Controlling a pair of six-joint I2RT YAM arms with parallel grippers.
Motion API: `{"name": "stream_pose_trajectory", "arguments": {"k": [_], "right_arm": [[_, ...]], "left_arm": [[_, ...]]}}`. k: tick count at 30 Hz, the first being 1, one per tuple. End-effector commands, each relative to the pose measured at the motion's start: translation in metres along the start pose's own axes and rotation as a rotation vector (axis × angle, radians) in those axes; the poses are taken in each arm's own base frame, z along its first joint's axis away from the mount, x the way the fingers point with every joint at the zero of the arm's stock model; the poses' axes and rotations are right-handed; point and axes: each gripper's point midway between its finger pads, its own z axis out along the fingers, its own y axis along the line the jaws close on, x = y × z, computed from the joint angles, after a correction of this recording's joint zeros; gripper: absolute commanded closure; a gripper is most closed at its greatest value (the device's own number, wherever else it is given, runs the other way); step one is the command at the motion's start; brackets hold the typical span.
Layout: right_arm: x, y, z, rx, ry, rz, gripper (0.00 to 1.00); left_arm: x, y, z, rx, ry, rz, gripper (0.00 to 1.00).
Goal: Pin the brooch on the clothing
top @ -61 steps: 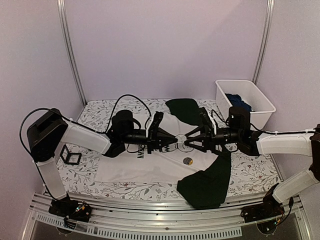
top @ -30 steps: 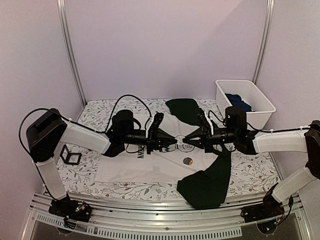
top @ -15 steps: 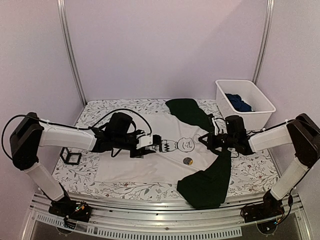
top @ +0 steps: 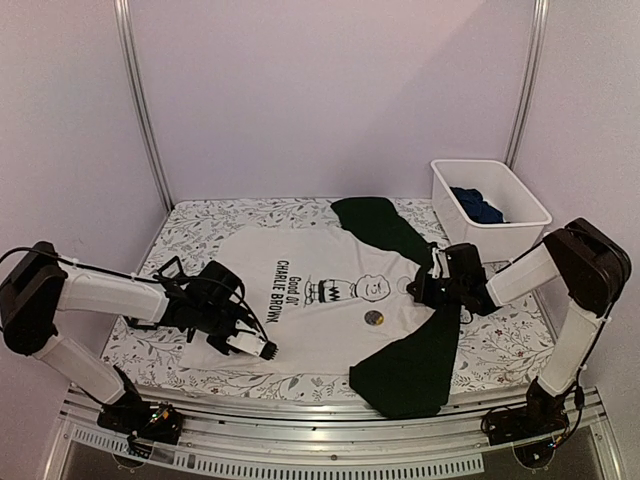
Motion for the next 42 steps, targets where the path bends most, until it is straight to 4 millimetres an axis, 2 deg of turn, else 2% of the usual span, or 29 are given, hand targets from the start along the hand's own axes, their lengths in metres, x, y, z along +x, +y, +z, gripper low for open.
{"name": "stream_pose_trajectory", "arguments": {"k": [1, 5, 7, 9, 10, 12, 14, 17, 20, 23, 24, 27, 33, 38, 40, 42], "right_arm": [[0.021, -0.050, 0.010, 0.164, 0.084, 0.027, 1.00], [0.007, -0.029, 0.014, 0.070, 0.073, -0.060, 1.00], [-0.007, -0.014, 0.008, 0.020, 0.041, -0.104, 1.00], [-0.023, 0.000, -0.002, -0.010, -0.007, -0.162, 1.00], [-0.036, 0.012, -0.012, -0.032, -0.050, -0.196, 1.00], [-0.050, 0.027, -0.026, -0.068, -0.110, -0.283, 1.00], [-0.055, 0.043, -0.039, -0.127, -0.144, -0.367, 1.00], [-0.048, 0.054, -0.048, -0.185, -0.127, -0.407, 1.00], [-0.036, 0.058, -0.053, -0.230, -0.100, -0.415, 1.00], [-0.036, 0.063, -0.063, -0.251, -0.149, -0.416, 1.00], [-0.039, 0.065, -0.067, -0.256, -0.169, -0.416, 1.00], [-0.039, 0.071, -0.070, -0.281, -0.183, -0.415, 1.00], [-0.039, 0.080, -0.075, -0.329, -0.235, -0.430, 1.00], [-0.024, 0.073, -0.061, -0.309, -0.139, -0.355, 1.00], [-0.014, 0.066, -0.057, -0.286, -0.085, -0.319, 1.00], [-0.004, 0.056, -0.054, -0.238, -0.031, -0.269, 1.00]], "left_arm": [[0.010, -0.063, -0.008, 0.232, 0.001, 0.067, 0.64], [0.001, -0.046, -0.009, 0.188, -0.037, 0.035, 0.58], [-0.011, -0.025, -0.012, 0.146, -0.089, -0.008, 0.55], [-0.029, 0.003, -0.014, 0.099, -0.170, -0.099, 0.52], [-0.041, 0.023, -0.015, 0.072, -0.224, -0.216, 0.48], [-0.057, 0.062, -0.011, 0.023, -0.295, -0.383, 0.44], [-0.071, 0.090, 0.004, -0.007, -0.272, -0.493, 0.49], [-0.094, 0.123, 0.019, -0.011, -0.355, -0.622, 0.50], [-0.122, 0.121, 0.038, 0.064, -0.384, -0.563, 0.49], [-0.124, 0.125, 0.063, 0.077, -0.324, -0.545, 0.49], [-0.124, 0.134, 0.068, 0.062, -0.307, -0.548, 0.50], [-0.120, 0.143, 0.082, 0.050, -0.264, -0.581, 0.52], [-0.114, 0.131, 0.097, 0.072, -0.200, -0.595, 0.52], [-0.098, 0.129, 0.108, 0.071, -0.110, -0.613, 0.54], [-0.096, 0.132, 0.106, 0.068, -0.119, -0.619, 0.54], [-0.102, 0.133, 0.096, 0.085, -0.157, -0.612, 0.54]]}}
